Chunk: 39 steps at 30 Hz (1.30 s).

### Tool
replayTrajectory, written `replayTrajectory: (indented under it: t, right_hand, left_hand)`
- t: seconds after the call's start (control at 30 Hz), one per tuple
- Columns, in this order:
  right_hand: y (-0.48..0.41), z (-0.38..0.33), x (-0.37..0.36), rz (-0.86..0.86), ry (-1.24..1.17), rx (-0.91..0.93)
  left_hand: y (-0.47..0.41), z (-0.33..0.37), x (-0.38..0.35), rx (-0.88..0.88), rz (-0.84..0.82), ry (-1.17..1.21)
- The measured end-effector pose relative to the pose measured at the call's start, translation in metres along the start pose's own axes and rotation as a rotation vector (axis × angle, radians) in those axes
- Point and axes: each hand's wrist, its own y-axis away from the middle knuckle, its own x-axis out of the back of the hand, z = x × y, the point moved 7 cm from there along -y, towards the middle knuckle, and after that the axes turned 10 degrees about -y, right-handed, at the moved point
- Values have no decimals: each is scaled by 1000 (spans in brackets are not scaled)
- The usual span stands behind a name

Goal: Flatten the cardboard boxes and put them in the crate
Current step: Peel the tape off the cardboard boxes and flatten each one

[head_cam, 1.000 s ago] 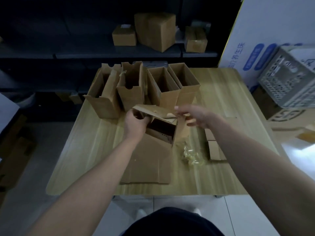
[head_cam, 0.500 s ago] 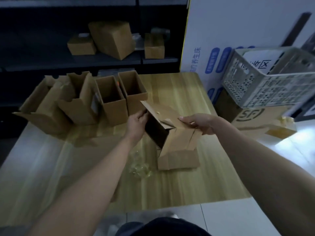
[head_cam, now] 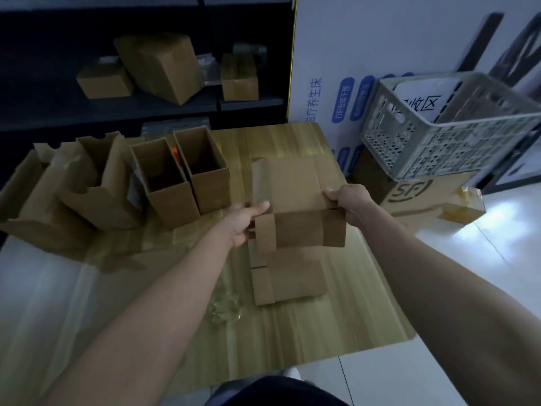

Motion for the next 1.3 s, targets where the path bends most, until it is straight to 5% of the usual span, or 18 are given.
replayTrajectory:
  t: [0.2, 0.47, 0.6, 0.7, 0.83, 1.0, 1.1, 1.3]
  right_hand:
    - [-19, -14, -26, 19, 117, 179]
    - [-46, 6, -47, -54, 95, 71]
    - [-60, 3, -45, -35, 103, 68]
    - [-67, 2, -47, -50, 214, 51]
    - [-66, 27, -45, -158, 349, -148]
    - [-44, 93, -28, -262, 700, -416]
    - [-40, 119, -31, -304, 914, -384]
    - [-46, 130, -42, -335, 979, -255]
  left_hand:
    - [-32, 28, 32, -50, 235, -139]
    - [-69, 46, 41, -25, 237, -143]
    - [-77, 37, 27, 67, 20, -135]
    - [-90, 28, 25, 75, 51, -183]
    - [-88, -3, 19, 283, -66, -336]
    - [-63, -60, 27, 484, -113, -806]
    - [-58, -80, 23, 445, 0, -914]
    - [-58, -84, 9, 309, 95, -1139]
